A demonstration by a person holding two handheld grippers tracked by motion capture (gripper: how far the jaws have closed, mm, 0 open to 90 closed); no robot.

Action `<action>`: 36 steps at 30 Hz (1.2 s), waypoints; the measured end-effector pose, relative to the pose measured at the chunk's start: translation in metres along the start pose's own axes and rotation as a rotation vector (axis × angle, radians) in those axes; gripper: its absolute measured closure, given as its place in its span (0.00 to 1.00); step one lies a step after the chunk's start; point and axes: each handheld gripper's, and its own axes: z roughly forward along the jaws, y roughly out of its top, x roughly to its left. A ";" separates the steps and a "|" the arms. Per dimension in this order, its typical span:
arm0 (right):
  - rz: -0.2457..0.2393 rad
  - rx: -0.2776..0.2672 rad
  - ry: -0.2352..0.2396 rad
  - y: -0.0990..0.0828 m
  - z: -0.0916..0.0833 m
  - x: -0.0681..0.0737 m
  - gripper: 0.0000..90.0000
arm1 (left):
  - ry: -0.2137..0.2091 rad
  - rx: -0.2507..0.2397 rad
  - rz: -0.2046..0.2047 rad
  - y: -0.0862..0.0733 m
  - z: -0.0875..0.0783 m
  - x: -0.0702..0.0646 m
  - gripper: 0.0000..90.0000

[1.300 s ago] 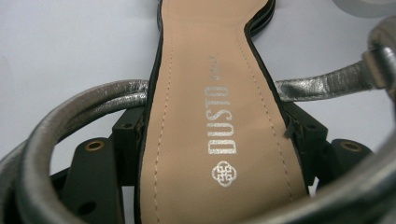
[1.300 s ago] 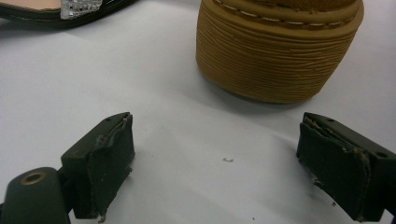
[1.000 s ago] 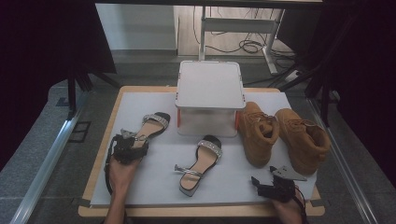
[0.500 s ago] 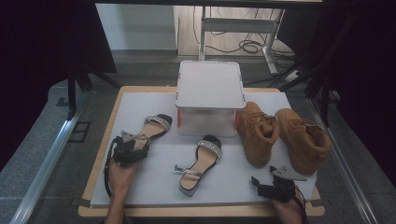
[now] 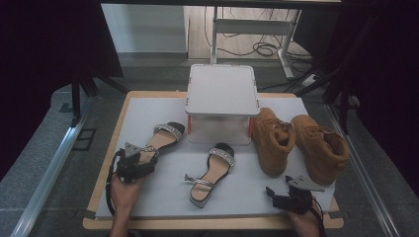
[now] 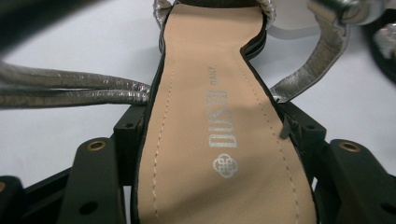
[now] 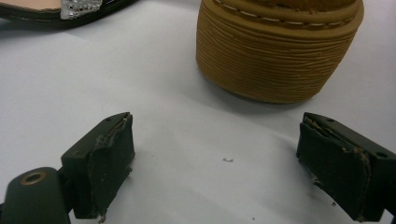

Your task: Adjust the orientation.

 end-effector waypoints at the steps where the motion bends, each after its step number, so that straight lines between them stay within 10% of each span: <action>1: 0.000 0.000 0.000 0.000 0.000 0.000 0.12 | 0.000 0.000 0.000 0.000 0.000 0.000 0.43; 16: -0.002 -0.001 -0.001 0.000 0.000 0.000 0.12 | -0.080 -0.040 0.040 0.001 -0.025 -0.024 0.43; 36: 0.000 0.000 0.001 0.000 0.000 0.000 0.12 | -0.134 -0.070 0.075 0.031 0.008 -0.059 0.43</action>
